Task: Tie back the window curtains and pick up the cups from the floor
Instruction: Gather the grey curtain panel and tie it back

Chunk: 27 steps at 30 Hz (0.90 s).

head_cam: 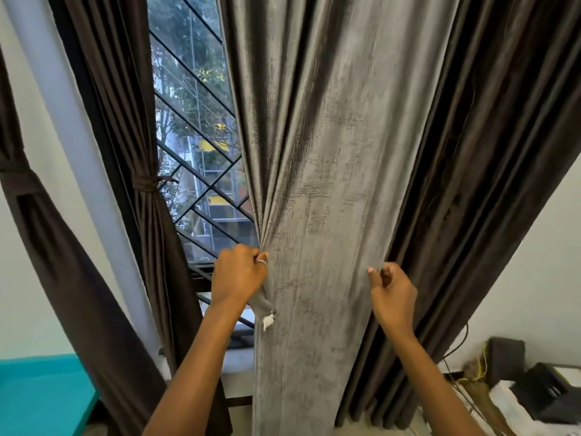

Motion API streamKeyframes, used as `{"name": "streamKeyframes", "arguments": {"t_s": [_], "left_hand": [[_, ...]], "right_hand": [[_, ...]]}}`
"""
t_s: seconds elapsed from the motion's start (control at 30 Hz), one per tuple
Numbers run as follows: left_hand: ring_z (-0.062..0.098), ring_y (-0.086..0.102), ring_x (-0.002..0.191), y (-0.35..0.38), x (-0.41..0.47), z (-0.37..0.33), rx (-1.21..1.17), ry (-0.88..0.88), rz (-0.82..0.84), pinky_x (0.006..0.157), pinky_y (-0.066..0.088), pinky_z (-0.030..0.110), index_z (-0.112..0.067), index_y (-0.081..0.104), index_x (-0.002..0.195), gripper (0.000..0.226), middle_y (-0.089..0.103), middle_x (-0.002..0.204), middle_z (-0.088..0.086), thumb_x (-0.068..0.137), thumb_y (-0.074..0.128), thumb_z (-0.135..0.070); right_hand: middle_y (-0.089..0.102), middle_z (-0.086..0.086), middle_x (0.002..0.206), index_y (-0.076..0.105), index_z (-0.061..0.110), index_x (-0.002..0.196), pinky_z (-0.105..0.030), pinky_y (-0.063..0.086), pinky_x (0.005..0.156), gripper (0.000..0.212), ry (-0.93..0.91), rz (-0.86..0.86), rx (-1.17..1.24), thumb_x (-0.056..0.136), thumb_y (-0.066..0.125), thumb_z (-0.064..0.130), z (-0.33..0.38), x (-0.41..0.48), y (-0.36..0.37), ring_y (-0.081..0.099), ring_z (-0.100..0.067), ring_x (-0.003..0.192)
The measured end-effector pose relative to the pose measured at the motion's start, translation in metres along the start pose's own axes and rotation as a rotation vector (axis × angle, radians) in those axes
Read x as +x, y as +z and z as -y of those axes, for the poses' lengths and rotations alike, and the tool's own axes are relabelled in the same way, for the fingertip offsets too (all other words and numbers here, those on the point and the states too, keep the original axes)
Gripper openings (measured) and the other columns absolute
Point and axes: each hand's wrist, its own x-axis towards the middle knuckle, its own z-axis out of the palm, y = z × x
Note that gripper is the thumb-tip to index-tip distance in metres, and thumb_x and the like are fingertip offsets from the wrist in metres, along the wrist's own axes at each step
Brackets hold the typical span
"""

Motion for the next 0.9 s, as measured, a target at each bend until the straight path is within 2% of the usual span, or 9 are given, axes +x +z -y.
{"name": "streamKeyframes", "arguments": {"t_s": [0.1, 0.2, 0.27, 0.4, 0.47, 0.6, 0.7, 0.8, 0.9], "left_hand": [[0.02, 0.048, 0.043, 0.004, 0.003, -0.001, 0.001, 0.005, 0.011, 0.048, 0.049, 0.037, -0.017, 0.042, 0.046, 0.053, 0.044, 0.044, 0.004, 0.094, 0.063, -0.026], [0.017, 0.038, 0.037, 0.01, 0.002, -0.005, -0.013, 0.041, 0.015, 0.043, 0.036, 0.03, -0.017, 0.035, 0.045, 0.057, 0.036, 0.041, 0.003, 0.094, 0.063, -0.026], [0.017, 0.036, 0.037, 0.012, 0.003, -0.007, -0.012, 0.059, 0.024, 0.044, 0.031, 0.028, -0.018, 0.033, 0.045, 0.058, 0.034, 0.041, 0.002, 0.094, 0.063, -0.025], [0.021, 0.046, 0.042, 0.012, 0.005, -0.004, -0.019, 0.045, 0.023, 0.047, 0.04, 0.034, -0.016, 0.039, 0.046, 0.054, 0.043, 0.043, 0.004, 0.093, 0.064, -0.026], [0.018, 0.046, 0.044, 0.012, 0.006, -0.003, -0.037, 0.04, 0.022, 0.046, 0.034, 0.03, -0.018, 0.041, 0.046, 0.052, 0.043, 0.044, 0.002, 0.092, 0.063, -0.026], [0.018, 0.051, 0.05, 0.013, 0.012, 0.004, -0.084, 0.032, 0.042, 0.05, 0.032, 0.027, -0.024, 0.042, 0.047, 0.049, 0.047, 0.048, -0.001, 0.092, 0.06, -0.023], [0.01, 0.048, 0.051, 0.013, 0.017, 0.011, -0.14, 0.06, 0.079, 0.048, 0.027, 0.021, -0.024, 0.045, 0.048, 0.049, 0.047, 0.048, -0.006, 0.095, 0.059, -0.024], [0.016, 0.055, 0.06, 0.013, 0.019, 0.014, -0.176, 0.118, 0.135, 0.056, 0.032, 0.025, -0.027, 0.051, 0.058, 0.04, 0.051, 0.054, -0.008, 0.098, 0.056, -0.025], [0.014, 0.058, 0.064, 0.014, 0.02, 0.017, -0.178, 0.149, 0.183, 0.063, 0.037, 0.027, -0.024, 0.058, 0.069, 0.03, 0.056, 0.06, -0.007, 0.098, 0.052, -0.029]], "right_hand": [[0.05, 0.006, 0.064, 0.051, 0.021, 0.074, -0.027, 0.04, 0.053, 0.027, -0.066, 0.042, 0.03, 0.097, 0.064, 0.021, 0.013, -0.021, 0.014, 0.049, -0.009, 0.056], [0.056, 0.006, 0.072, 0.059, 0.018, 0.078, -0.023, 0.045, 0.06, 0.019, -0.137, 0.092, 0.09, 0.095, 0.067, 0.02, 0.03, -0.037, 0.037, 0.056, -0.008, 0.065], [0.057, 0.006, 0.074, 0.057, 0.018, 0.076, -0.026, 0.045, 0.062, 0.021, -0.184, 0.107, 0.112, 0.094, 0.068, 0.018, 0.044, -0.044, 0.054, 0.058, -0.009, 0.069], [0.057, 0.002, 0.071, 0.054, 0.014, 0.073, -0.039, 0.048, 0.064, 0.024, -0.194, 0.192, 0.159, 0.094, 0.065, 0.019, 0.068, -0.05, 0.084, 0.058, -0.016, 0.07], [0.056, -0.001, 0.071, 0.054, 0.011, 0.074, -0.041, 0.048, 0.063, 0.024, -0.2, 0.227, 0.182, 0.095, 0.064, 0.017, 0.077, -0.053, 0.097, 0.058, -0.018, 0.07], [0.054, 0.002, 0.073, 0.05, 0.018, 0.071, -0.024, 0.039, 0.059, 0.028, -0.187, 0.245, 0.181, 0.096, 0.062, 0.011, 0.091, -0.058, 0.114, 0.052, -0.011, 0.065], [0.057, 0.0, 0.075, 0.056, 0.013, 0.074, -0.026, 0.043, 0.061, 0.023, -0.178, 0.235, 0.158, 0.097, 0.061, 0.012, 0.091, -0.056, 0.12, 0.055, -0.014, 0.068], [0.051, 0.008, 0.074, 0.052, 0.018, 0.072, -0.012, 0.037, 0.061, 0.027, -0.196, 0.217, 0.117, 0.096, 0.06, 0.008, 0.091, -0.053, 0.121, 0.052, -0.013, 0.067], [0.05, 0.008, 0.077, 0.051, 0.023, 0.076, -0.01, 0.033, 0.06, 0.027, -0.218, 0.182, 0.08, 0.097, 0.058, 0.008, 0.092, -0.055, 0.125, 0.051, -0.011, 0.068]]}}
